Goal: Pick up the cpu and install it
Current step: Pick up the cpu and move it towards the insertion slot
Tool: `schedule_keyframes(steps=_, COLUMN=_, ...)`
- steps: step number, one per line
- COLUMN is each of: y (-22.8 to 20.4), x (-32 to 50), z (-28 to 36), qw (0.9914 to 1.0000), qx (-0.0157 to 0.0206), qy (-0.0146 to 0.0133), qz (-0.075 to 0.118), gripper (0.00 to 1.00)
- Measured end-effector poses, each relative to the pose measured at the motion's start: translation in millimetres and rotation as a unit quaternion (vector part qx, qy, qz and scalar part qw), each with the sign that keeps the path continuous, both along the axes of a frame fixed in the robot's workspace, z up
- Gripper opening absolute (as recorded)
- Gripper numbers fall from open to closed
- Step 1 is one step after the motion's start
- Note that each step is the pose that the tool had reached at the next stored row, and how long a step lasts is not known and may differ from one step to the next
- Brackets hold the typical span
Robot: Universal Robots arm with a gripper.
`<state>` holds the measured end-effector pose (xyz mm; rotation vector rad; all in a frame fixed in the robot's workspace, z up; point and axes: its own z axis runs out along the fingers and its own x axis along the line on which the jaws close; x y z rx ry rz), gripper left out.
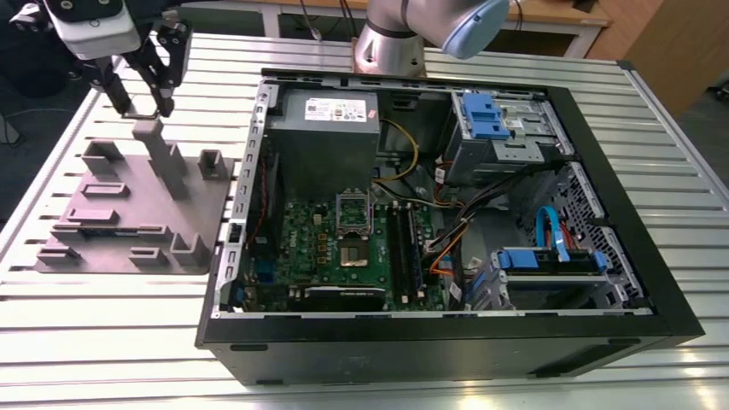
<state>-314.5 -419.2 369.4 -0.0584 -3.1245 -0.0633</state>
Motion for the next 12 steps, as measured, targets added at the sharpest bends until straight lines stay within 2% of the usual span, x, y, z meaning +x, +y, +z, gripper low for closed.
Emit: schedule_keyframes(steps=12, y=0.0, x=11.5, z=0.0, qw=1.0, qx=0.0, qy=0.0, qz=0.0, gripper=0.47)
